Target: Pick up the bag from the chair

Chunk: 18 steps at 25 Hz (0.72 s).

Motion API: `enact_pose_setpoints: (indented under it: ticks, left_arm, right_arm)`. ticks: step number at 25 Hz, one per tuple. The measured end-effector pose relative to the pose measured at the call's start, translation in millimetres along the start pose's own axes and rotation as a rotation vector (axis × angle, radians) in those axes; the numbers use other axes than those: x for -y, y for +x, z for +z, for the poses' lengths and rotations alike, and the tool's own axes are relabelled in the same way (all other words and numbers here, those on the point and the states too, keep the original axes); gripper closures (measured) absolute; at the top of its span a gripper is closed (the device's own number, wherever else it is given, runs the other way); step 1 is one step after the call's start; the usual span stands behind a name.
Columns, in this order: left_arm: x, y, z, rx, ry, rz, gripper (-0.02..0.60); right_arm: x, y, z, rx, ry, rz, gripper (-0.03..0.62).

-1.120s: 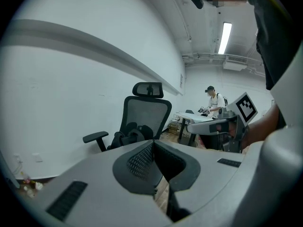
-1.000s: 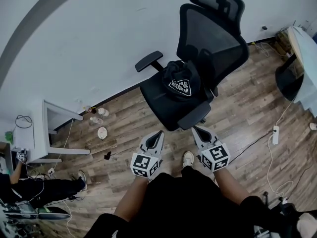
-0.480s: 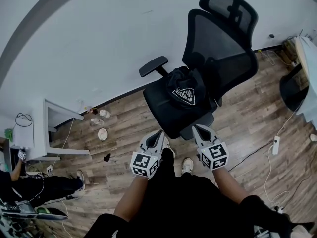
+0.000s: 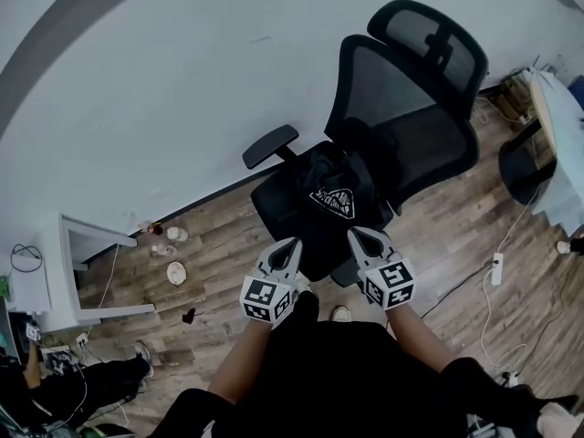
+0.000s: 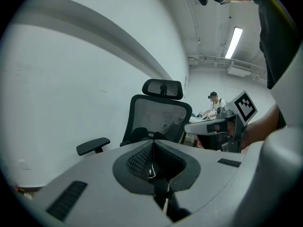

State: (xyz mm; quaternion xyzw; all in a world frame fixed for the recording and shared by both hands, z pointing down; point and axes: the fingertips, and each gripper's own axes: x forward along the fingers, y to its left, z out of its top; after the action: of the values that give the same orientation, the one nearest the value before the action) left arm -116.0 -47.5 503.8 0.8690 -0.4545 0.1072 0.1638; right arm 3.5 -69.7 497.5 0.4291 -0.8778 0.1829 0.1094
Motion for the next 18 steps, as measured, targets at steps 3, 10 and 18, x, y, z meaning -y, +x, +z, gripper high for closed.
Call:
enact_pose_setpoints:
  ticks: [3,10,18]
  left_arm:
    - [-18,17,5,-0.015,-0.001,-0.037,0.56]
    - [-50,52,18,-0.028,0.014,-0.116,0.56]
    - [-74,93,10,-0.104,0.058,-0.143,0.56]
  right_arm:
    - [5,24,11,-0.002,0.009,-0.028,0.573]
    - [22,59,9,-0.047,0.021,-0.105,0.572]
    - [61,83,-1,-0.077,0.042,-0.171,0.572]
